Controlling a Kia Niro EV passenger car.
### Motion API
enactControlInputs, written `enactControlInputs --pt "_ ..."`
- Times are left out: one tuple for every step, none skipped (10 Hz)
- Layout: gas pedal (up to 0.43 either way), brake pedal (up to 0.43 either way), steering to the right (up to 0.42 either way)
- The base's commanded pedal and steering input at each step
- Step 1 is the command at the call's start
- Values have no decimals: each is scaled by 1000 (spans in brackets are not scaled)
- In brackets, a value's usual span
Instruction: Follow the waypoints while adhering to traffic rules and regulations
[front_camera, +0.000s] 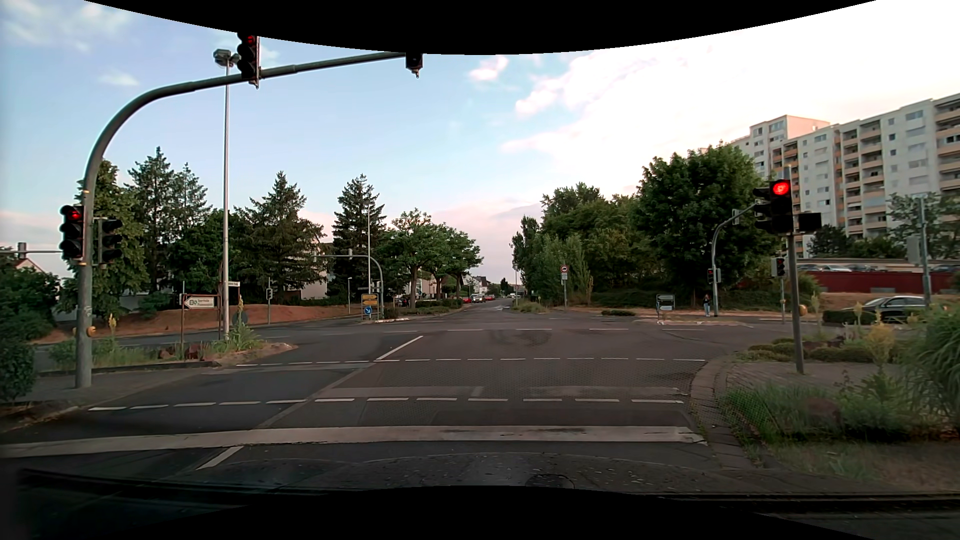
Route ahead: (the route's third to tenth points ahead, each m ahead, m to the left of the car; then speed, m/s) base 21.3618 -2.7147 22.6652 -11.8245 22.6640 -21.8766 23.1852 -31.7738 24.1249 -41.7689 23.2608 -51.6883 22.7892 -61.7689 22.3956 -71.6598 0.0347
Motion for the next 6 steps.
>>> enactControlInputs --pt "0 213 41" --pt "0 226 42" --pt "0 232 42" --pt "0 238 42" --pt "0 244 42" --pt "0 244 42"
